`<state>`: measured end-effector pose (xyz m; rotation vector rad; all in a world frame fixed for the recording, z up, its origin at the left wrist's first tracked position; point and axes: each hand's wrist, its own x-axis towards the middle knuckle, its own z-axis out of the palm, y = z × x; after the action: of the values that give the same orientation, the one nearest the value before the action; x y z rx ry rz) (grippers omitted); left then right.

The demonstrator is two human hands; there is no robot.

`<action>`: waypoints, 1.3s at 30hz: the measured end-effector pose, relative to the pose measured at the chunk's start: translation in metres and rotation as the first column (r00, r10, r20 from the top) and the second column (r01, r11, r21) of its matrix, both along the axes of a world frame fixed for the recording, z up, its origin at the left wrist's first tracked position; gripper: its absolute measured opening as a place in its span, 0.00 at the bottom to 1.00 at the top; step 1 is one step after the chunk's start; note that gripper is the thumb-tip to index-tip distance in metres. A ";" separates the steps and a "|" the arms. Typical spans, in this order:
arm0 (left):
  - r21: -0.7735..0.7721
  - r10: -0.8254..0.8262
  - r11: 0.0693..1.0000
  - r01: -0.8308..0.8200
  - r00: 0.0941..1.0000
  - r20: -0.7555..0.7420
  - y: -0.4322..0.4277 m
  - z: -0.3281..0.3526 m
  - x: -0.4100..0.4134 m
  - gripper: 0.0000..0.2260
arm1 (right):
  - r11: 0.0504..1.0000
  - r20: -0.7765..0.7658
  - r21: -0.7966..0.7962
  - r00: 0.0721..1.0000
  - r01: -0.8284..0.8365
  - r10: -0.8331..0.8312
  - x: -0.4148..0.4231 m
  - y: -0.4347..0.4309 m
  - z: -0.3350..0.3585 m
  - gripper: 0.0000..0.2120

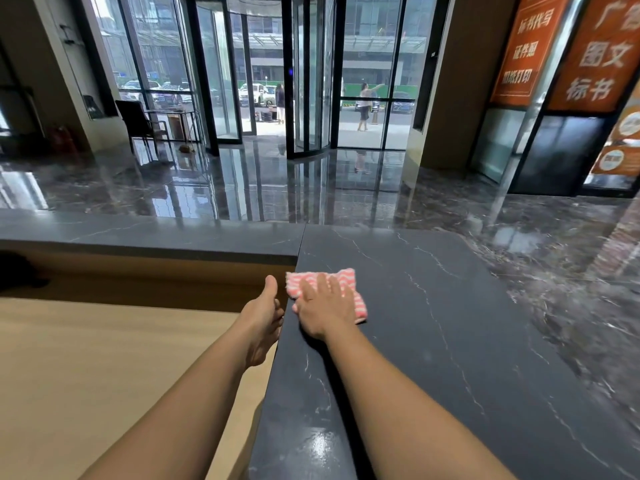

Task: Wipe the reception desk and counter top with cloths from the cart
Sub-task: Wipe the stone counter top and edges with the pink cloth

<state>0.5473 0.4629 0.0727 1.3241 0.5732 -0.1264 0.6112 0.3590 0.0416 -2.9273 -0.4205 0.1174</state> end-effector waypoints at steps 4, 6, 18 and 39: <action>0.012 -0.003 1.000 0.003 1.000 0.006 0.002 0.002 -0.004 0.30 | 0.993 0.000 -0.018 0.993 -0.121 0.121 -0.022 0.023 -0.004 0.25; 0.034 0.011 0.999 -0.011 1.000 0.004 0.002 0.003 -0.006 0.31 | 0.985 0.005 -0.017 0.985 -0.170 0.171 -0.026 0.019 -0.004 0.25; 0.189 -0.025 0.981 0.038 0.997 -0.071 -0.007 0.010 -0.020 0.34 | 0.999 0.059 -0.026 0.998 -0.022 0.024 -0.008 -0.103 -0.004 0.25; 0.247 -0.070 0.966 0.078 0.997 -0.040 -0.006 0.002 -0.049 0.34 | 0.995 -0.002 -0.033 0.996 -0.093 0.093 -0.090 0.012 0.001 0.27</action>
<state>0.4986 0.4568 0.0751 1.5910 0.5799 -0.1398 0.5211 0.3711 0.0425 -2.9402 -0.5600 0.1396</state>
